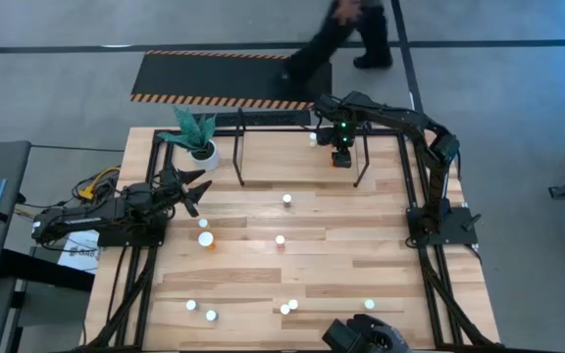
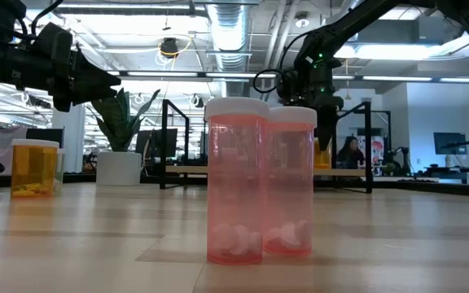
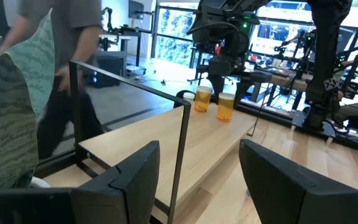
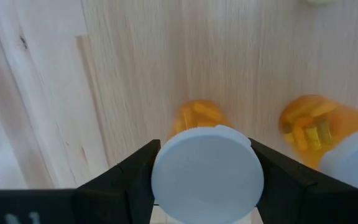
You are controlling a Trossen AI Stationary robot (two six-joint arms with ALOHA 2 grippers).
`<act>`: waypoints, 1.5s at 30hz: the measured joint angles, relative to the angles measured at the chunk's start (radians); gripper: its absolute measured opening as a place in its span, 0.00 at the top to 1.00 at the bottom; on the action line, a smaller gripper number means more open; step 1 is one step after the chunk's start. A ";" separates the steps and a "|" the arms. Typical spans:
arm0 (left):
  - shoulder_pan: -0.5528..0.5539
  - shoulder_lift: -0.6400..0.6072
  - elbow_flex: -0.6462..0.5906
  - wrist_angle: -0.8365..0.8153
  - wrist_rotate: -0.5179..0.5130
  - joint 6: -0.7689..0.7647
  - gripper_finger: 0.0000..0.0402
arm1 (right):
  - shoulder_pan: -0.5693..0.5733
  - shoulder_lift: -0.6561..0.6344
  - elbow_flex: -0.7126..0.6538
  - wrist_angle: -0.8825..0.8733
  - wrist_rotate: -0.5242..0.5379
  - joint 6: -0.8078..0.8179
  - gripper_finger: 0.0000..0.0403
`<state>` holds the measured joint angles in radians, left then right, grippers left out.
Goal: Pick and place medicine bottles onto shelf by color
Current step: Put the pill bottle on the shelf
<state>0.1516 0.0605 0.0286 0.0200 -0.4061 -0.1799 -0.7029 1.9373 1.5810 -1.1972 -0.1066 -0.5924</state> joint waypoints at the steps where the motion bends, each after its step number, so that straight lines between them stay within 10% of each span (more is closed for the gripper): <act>1: 0.000 0.000 0.000 0.000 0.000 0.000 0.48 | 0.000 0.000 0.000 0.003 0.000 0.000 0.40; 45: 0.000 0.000 0.000 0.000 0.000 0.000 0.48 | 0.000 0.000 0.001 0.024 0.034 0.017 0.33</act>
<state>0.1516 0.0605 0.0288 0.0201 -0.4061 -0.1799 -0.7029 1.9369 1.5818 -1.1736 -0.0731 -0.5758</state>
